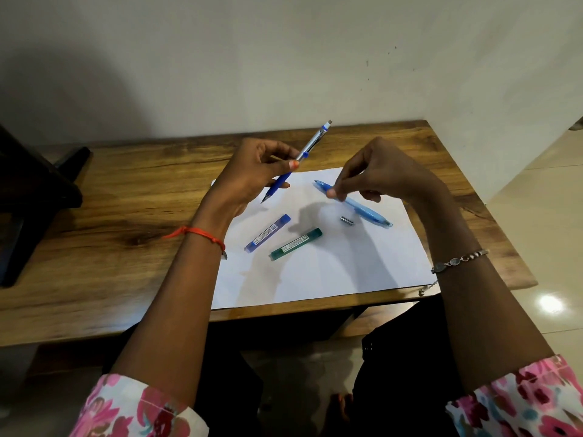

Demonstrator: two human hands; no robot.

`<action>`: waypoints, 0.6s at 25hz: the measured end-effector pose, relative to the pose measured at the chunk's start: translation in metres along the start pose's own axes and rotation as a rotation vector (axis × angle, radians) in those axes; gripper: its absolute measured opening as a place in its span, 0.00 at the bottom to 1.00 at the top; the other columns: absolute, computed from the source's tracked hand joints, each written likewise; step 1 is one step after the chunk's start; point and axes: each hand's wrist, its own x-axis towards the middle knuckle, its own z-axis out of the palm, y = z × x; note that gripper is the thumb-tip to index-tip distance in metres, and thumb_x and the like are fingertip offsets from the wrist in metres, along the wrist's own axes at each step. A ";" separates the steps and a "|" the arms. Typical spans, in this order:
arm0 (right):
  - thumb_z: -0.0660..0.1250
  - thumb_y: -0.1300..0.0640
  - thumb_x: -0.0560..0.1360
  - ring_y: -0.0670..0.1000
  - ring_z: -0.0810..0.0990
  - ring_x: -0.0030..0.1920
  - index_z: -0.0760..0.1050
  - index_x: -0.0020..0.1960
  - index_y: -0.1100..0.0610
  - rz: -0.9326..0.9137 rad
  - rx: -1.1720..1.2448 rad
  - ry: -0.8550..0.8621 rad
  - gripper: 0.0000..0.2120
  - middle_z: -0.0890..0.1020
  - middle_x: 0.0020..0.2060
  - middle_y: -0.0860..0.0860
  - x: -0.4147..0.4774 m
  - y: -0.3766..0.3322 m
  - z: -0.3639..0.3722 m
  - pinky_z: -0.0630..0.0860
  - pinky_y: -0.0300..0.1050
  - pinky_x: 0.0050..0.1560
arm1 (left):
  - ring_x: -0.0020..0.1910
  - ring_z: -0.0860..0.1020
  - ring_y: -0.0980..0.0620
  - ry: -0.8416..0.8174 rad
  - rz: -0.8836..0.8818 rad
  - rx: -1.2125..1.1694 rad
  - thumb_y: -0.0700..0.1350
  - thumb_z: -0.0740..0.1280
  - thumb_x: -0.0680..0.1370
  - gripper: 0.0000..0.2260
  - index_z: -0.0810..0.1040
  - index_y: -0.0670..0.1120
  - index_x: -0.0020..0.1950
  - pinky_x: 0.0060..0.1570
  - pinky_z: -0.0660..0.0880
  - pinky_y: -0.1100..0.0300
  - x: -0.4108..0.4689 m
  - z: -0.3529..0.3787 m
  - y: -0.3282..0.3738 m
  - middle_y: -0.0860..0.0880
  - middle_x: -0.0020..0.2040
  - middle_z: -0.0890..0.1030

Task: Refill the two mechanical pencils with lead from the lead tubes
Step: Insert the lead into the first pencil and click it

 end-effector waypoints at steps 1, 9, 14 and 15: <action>0.77 0.56 0.63 0.46 0.70 0.24 0.84 0.37 0.61 0.043 -0.121 -0.082 0.09 0.82 0.28 0.54 0.000 0.000 0.002 0.65 0.38 0.26 | 0.39 0.77 0.55 0.000 -0.001 0.002 0.35 0.66 0.74 0.05 0.77 0.44 0.46 0.41 0.81 0.60 0.000 0.000 0.000 0.50 0.39 0.78; 0.78 0.60 0.63 0.49 0.78 0.36 0.84 0.42 0.62 0.147 -0.401 -0.212 0.09 0.83 0.34 0.51 0.006 0.002 0.014 0.70 0.36 0.35 | 0.40 0.77 0.54 0.006 -0.018 0.033 0.36 0.66 0.74 0.04 0.77 0.44 0.47 0.40 0.81 0.60 0.002 0.000 -0.001 0.50 0.41 0.78; 0.74 0.63 0.66 0.45 0.74 0.31 0.84 0.42 0.61 0.066 -0.254 -0.087 0.05 0.84 0.37 0.56 0.005 -0.004 0.013 0.68 0.34 0.30 | 0.40 0.77 0.54 0.003 -0.015 0.034 0.36 0.67 0.74 0.04 0.78 0.44 0.47 0.41 0.81 0.59 0.002 -0.001 -0.001 0.50 0.40 0.79; 0.72 0.64 0.68 0.45 0.72 0.28 0.83 0.44 0.60 0.026 -0.100 0.025 0.05 0.84 0.37 0.57 0.004 -0.006 0.009 0.67 0.34 0.27 | 0.40 0.77 0.54 0.003 -0.016 0.038 0.36 0.67 0.74 0.04 0.78 0.44 0.47 0.41 0.81 0.58 0.002 -0.001 -0.002 0.50 0.40 0.78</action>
